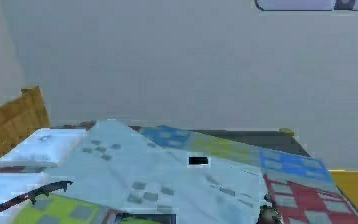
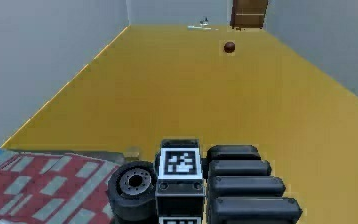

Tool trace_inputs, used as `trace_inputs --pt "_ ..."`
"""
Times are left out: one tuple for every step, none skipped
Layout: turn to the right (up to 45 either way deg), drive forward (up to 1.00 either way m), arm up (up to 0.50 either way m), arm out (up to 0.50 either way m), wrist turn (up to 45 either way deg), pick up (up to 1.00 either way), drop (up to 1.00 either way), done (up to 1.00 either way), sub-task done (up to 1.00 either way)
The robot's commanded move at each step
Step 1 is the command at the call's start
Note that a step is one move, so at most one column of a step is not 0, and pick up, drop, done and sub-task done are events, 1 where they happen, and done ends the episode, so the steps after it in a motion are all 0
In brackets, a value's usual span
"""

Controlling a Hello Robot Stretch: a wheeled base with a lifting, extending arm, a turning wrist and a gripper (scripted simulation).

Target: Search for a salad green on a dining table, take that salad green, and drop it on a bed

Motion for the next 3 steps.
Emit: trace_inputs --pt "-45.0 0.00 0.00 0.00 0.0 0.00 0.00 0.00 0.00" --pt "-42.0 0.00 0.00 0.00 0.0 0.00 0.00 0.00 0.00" --pt "0.0 0.00 0.00 0.48 0.0 0.00 0.00 0.00 0.00"
